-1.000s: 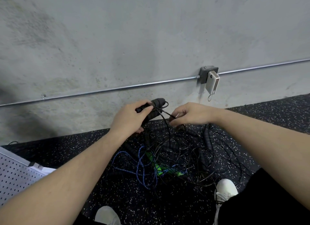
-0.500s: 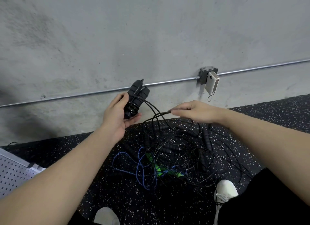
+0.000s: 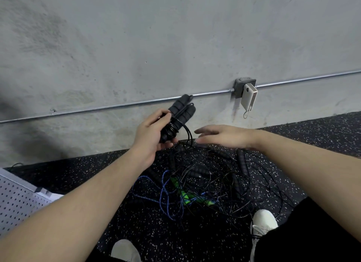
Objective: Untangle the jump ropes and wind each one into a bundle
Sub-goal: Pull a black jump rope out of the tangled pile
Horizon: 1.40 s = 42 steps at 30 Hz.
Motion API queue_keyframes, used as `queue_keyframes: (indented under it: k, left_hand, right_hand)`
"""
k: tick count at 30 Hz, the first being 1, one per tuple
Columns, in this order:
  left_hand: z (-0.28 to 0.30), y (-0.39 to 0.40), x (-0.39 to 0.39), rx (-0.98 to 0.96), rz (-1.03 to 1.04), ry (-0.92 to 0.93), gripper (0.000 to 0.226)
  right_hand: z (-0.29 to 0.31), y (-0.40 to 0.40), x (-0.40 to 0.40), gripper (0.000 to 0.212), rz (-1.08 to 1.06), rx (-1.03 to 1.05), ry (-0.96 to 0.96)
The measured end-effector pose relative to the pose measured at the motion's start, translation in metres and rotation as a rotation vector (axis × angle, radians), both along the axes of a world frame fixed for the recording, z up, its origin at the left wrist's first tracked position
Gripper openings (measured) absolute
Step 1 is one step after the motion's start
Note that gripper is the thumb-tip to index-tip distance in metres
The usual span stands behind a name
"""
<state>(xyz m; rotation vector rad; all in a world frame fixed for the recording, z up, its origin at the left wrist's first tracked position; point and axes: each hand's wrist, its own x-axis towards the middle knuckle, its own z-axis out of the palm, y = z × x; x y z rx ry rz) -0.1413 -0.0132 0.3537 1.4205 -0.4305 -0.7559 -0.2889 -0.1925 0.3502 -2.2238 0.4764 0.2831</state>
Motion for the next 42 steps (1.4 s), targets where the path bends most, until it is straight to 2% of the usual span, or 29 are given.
queue_keyframes:
  k: [3, 4, 6, 9, 14, 18, 22, 25, 28, 32, 34, 36, 39, 42]
  left_hand:
    - [-0.002, -0.004, -0.01, 0.025, -0.082, -0.041, 0.01]
    - [-0.002, -0.005, -0.013, 0.023, -0.098, -0.037, 0.009]
    - [-0.001, -0.007, -0.013, -0.011, -0.102, 0.019, 0.008]
    - [0.0, -0.007, -0.008, -0.097, -0.029, 0.159, 0.015]
    - [0.004, -0.007, -0.005, -0.214, 0.043, 0.387, 0.01]
    - [0.002, -0.001, 0.004, -0.192, 0.002, 0.486, 0.02]
    - [-0.001, 0.004, 0.006, -0.133, -0.123, 0.529, 0.03]
    - [0.001, 0.007, 0.011, -0.147, -0.18, 0.493, 0.03]
    - [0.003, 0.011, 0.017, -0.119, -0.297, 0.424, 0.026]
    - [0.001, 0.012, 0.012, 0.034, -0.419, 0.244, 0.025]
    - [0.001, 0.011, 0.01, 0.111, -0.478, 0.157, 0.03]
    - [0.001, 0.009, 0.01, 0.189, -0.526, 0.062, 0.03]
    - [0.004, 0.007, 0.004, 0.31, -0.596, -0.12, 0.02]
    - [0.002, 0.003, -0.007, 0.385, -0.67, -0.301, 0.017]
  right_hand:
    - [-0.005, 0.017, 0.012, 0.028, -0.063, -0.009, -0.183]
    - [-0.007, 0.023, 0.014, 0.024, -0.086, 0.006, -0.236]
    - [-0.008, 0.03, 0.018, 0.033, -0.119, 0.066, -0.319]
    - [-0.008, 0.037, 0.025, 0.033, -0.157, 0.264, -0.442]
    - [-0.007, 0.043, 0.029, 0.032, -0.147, 0.422, -0.427]
    - [0.0, 0.031, 0.018, 0.033, -0.075, 0.337, -0.318]
    - [0.002, 0.022, 0.01, 0.034, -0.001, 0.072, -0.282]
    - [0.003, 0.012, 0.007, 0.025, 0.049, -0.103, -0.25]
    - [0.004, 0.006, 0.007, 0.02, 0.007, -0.128, -0.254]
    - [0.009, -0.003, 0.002, 0.017, 0.026, -0.157, -0.205]
    - [0.011, -0.009, 0.001, 0.023, 0.058, -0.228, -0.185]
    - [0.011, -0.012, 0.0, 0.012, 0.066, -0.217, -0.189]
    - [0.011, -0.01, -0.004, 0.01, 0.023, -0.14, -0.177]
    - [0.011, -0.009, -0.003, 0.007, 0.007, -0.149, -0.189]
